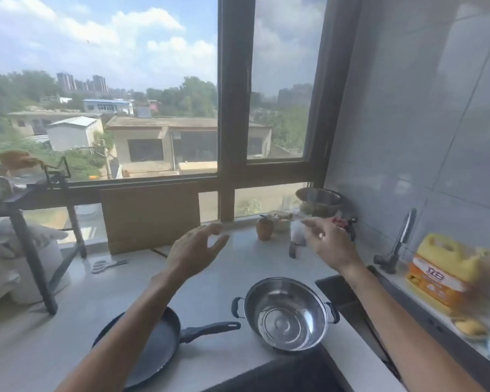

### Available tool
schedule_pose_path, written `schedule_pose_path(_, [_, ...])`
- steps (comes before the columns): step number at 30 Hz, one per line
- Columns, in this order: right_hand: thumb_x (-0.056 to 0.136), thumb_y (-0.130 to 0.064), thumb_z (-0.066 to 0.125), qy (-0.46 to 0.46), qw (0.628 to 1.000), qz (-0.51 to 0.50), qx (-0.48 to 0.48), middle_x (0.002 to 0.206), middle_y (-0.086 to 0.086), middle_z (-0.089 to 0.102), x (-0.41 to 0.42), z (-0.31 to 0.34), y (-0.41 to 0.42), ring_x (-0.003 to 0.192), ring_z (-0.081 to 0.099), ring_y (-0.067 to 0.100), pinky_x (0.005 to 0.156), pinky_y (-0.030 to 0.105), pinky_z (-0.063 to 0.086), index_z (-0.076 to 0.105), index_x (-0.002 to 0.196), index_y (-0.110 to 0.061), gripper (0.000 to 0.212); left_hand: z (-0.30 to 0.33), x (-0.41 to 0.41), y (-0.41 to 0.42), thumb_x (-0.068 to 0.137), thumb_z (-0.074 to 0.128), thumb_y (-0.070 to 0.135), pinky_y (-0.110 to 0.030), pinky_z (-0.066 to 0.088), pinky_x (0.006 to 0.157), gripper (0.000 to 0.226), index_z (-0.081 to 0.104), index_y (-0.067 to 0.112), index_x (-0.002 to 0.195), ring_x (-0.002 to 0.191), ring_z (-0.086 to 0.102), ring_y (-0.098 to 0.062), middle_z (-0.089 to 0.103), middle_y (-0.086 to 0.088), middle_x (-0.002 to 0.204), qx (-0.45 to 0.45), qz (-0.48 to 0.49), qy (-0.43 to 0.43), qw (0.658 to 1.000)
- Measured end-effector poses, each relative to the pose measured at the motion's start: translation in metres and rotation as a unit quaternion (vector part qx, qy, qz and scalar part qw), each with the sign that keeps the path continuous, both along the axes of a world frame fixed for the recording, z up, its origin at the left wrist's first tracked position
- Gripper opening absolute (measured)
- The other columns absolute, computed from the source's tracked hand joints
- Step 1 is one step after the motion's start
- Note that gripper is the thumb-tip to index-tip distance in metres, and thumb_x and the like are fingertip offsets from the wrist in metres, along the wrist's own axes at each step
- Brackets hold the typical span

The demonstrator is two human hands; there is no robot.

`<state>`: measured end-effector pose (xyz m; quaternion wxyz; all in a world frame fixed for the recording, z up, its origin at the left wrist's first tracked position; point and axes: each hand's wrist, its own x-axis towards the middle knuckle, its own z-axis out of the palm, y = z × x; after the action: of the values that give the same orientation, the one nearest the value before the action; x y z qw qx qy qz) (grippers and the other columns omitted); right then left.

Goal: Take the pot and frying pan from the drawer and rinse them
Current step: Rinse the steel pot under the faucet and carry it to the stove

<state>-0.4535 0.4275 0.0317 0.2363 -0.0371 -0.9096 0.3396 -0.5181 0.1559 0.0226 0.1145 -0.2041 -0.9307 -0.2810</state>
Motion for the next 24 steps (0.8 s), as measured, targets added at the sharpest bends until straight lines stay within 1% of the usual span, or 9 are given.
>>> schedule_pose_path(2, [0.088, -0.022, 0.059, -0.034, 0.999, -0.031, -0.02, 0.111, 0.0, 0.068, 0.002, -0.024, 0.029, 0.097, 0.062, 0.015, 0.083, 0.024, 0.044, 0.066, 0.112, -0.019, 0.026, -0.025, -0.012, 0.023, 0.092, 0.046, 0.047, -0.032, 0.043, 0.088, 0.036, 0.057, 0.031, 0.123, 0.111, 0.06, -0.016, 0.065, 0.012, 0.12, -0.002, -0.024, -0.032, 0.999])
schedule_pose_path(5, [0.086, -0.021, 0.059, -0.095, 0.993, -0.049, -0.057, 0.107, -0.002, 0.069, -0.003, -0.068, 0.074, 0.097, 0.063, 0.013, 0.091, 0.029, 0.048, 0.067, 0.108, -0.023, 0.023, -0.069, -0.037, 0.053, 0.092, 0.051, 0.039, -0.029, 0.044, 0.086, 0.028, 0.064, 0.027, 0.114, 0.108, 0.061, -0.014, 0.068, 0.008, 0.113, -0.008, -0.053, -0.095, 0.994])
schedule_pose_path(8, [0.086, -0.017, 0.06, -0.152, 0.984, -0.048, -0.081, 0.098, -0.006, 0.067, -0.016, -0.115, 0.112, 0.092, 0.063, 0.012, 0.085, 0.025, 0.048, 0.067, 0.103, -0.024, 0.02, -0.117, -0.069, 0.075, 0.091, 0.054, 0.034, -0.033, 0.047, 0.09, 0.017, 0.067, 0.032, 0.102, 0.105, 0.063, -0.015, 0.07, 0.007, 0.11, -0.019, -0.058, -0.166, 0.984])
schedule_pose_path(10, [0.085, -0.013, 0.061, -0.197, 0.975, -0.038, -0.1, 0.097, -0.009, 0.066, -0.03, -0.146, 0.135, 0.093, 0.062, 0.012, 0.083, 0.023, 0.046, 0.067, 0.099, -0.028, 0.021, -0.147, -0.09, 0.086, 0.091, 0.055, 0.03, -0.029, 0.046, 0.086, 0.02, 0.068, 0.025, 0.105, 0.103, 0.063, -0.017, 0.07, 0.004, 0.11, -0.044, -0.049, -0.2, 0.978])
schedule_pose_path(13, [0.083, -0.016, 0.062, -0.272, 0.955, -0.02, -0.113, 0.102, -0.005, 0.067, -0.054, -0.193, 0.168, 0.099, 0.061, 0.011, 0.079, 0.025, 0.047, 0.064, 0.091, -0.037, 0.023, -0.189, -0.115, 0.093, 0.092, 0.055, 0.024, -0.028, 0.043, 0.083, 0.021, 0.068, 0.018, 0.107, 0.104, 0.063, -0.021, 0.069, -0.001, 0.112, -0.059, -0.015, -0.251, 0.966])
schedule_pose_path(16, [0.081, -0.022, 0.063, -0.324, 0.936, -0.012, -0.139, 0.108, 0.0, 0.063, -0.076, -0.234, 0.195, 0.105, 0.057, 0.012, 0.074, 0.025, 0.042, 0.065, 0.095, -0.034, 0.019, -0.229, -0.137, 0.085, 0.092, 0.055, 0.023, -0.03, 0.04, 0.085, 0.019, 0.067, 0.021, 0.107, 0.109, 0.061, -0.023, 0.067, 0.0, 0.117, -0.078, 0.027, -0.299, 0.951])
schedule_pose_path(20, [0.08, -0.015, 0.063, -0.378, 0.909, -0.004, -0.175, 0.11, 0.003, 0.058, -0.1, -0.275, 0.219, 0.105, 0.055, 0.015, 0.071, 0.021, 0.04, 0.067, 0.104, -0.024, 0.025, -0.265, -0.158, 0.07, 0.091, 0.058, 0.024, -0.034, 0.041, 0.09, 0.018, 0.065, 0.024, 0.107, 0.109, 0.06, -0.024, 0.066, -0.001, 0.119, -0.119, 0.042, -0.337, 0.933])
schedule_pose_path(22, [0.082, -0.012, 0.063, -0.404, 0.892, 0.013, -0.204, 0.112, 0.007, 0.061, -0.109, -0.29, 0.224, 0.108, 0.057, 0.021, 0.071, 0.021, 0.042, 0.065, 0.097, -0.023, 0.019, -0.275, -0.163, 0.065, 0.09, 0.061, 0.022, -0.032, 0.042, 0.09, 0.017, 0.066, 0.023, 0.106, 0.105, 0.062, -0.02, 0.068, 0.0, 0.114, -0.129, 0.024, -0.363, 0.922])
schedule_pose_path(24, [0.083, -0.009, 0.063, -0.409, 0.881, 0.023, -0.238, 0.102, 0.013, 0.066, -0.117, -0.3, 0.229, 0.094, 0.063, 0.024, 0.072, 0.021, 0.047, 0.06, 0.088, -0.02, 0.013, -0.281, -0.168, 0.065, 0.088, 0.063, 0.02, -0.025, 0.046, 0.085, 0.015, 0.067, 0.026, 0.102, 0.097, 0.066, -0.011, 0.072, 0.005, 0.104, -0.128, -0.002, -0.381, 0.916])
